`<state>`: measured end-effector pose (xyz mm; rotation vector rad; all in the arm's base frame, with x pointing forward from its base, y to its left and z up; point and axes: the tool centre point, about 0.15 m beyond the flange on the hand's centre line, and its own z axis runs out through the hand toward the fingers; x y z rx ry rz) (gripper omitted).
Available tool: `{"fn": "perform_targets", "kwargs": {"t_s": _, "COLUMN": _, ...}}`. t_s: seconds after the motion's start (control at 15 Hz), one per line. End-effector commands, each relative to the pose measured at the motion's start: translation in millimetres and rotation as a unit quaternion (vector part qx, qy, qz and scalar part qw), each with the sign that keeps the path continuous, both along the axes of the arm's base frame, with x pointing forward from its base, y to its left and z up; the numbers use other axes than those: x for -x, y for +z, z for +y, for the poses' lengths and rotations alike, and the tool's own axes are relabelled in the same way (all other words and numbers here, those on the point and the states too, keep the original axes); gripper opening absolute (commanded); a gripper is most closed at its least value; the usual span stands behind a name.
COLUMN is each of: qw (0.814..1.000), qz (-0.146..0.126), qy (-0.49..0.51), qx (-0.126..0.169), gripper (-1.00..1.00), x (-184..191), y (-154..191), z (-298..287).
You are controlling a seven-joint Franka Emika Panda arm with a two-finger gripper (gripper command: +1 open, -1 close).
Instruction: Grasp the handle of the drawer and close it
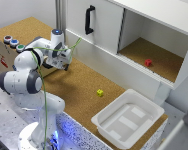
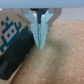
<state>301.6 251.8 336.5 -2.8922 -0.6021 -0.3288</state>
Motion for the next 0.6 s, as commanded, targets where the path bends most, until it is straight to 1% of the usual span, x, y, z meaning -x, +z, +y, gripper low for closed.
{"fn": "perform_targets", "kwargs": {"t_s": 0.0, "qw": 0.999, "qz": 0.015, "qy": 0.032, "qx": 0.007, "gripper": -1.0, "x": -12, "y": -1, "z": 61}}
{"fn": "perform_targets", "kwargs": {"t_s": 0.2, "qw": 1.0, "qz": 0.014, "qy": 0.014, "qx": 0.01, "gripper": -1.0, "x": -18, "y": -1, "z": 51}}
{"fn": "perform_targets", "kwargs": {"t_s": 0.53, "qw": 0.999, "qz": 0.011, "qy": -0.037, "qx": 0.027, "gripper": -1.0, "x": -28, "y": 0, "z": 8}}
